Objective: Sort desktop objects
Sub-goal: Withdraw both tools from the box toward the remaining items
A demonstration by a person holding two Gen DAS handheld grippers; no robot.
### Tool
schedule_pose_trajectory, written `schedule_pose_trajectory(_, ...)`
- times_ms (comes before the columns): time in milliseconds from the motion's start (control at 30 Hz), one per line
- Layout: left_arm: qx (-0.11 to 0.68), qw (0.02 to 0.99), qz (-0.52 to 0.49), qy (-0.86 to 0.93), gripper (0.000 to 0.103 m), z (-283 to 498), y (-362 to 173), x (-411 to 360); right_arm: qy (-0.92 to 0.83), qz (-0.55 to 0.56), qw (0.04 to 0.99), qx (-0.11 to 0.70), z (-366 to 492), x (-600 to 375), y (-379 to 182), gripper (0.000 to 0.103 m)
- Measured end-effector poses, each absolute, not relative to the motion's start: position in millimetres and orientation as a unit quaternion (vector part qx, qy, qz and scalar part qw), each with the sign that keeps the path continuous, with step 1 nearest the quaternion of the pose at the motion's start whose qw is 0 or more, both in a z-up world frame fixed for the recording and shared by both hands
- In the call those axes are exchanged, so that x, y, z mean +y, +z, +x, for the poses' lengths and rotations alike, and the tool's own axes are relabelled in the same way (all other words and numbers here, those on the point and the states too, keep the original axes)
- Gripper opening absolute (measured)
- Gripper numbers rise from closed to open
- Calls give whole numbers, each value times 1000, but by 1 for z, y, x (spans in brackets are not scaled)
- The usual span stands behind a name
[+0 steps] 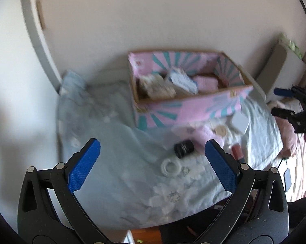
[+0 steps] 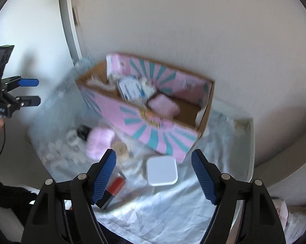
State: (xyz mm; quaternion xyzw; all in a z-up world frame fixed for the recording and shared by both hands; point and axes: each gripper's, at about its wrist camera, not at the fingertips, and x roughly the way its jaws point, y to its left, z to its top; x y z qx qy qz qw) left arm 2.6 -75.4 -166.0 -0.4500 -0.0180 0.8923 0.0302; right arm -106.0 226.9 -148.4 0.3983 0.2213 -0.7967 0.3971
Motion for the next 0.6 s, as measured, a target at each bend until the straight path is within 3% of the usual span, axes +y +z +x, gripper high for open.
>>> schedule_pose_trajectory(167,7,35,-480,877,87,-2,-233,-52,-801,410,391,193,-110,228,-196,73)
schedule_pose_trajectory(367,14,49,-465,884,87,1,-278,-40,-806,415,375,191,-118,223,-235,73)
schedule_pose_trajectory(600,4,63,-449,891,83,1,-294,-42,-816,407,358,199,-127,224,-255,73)
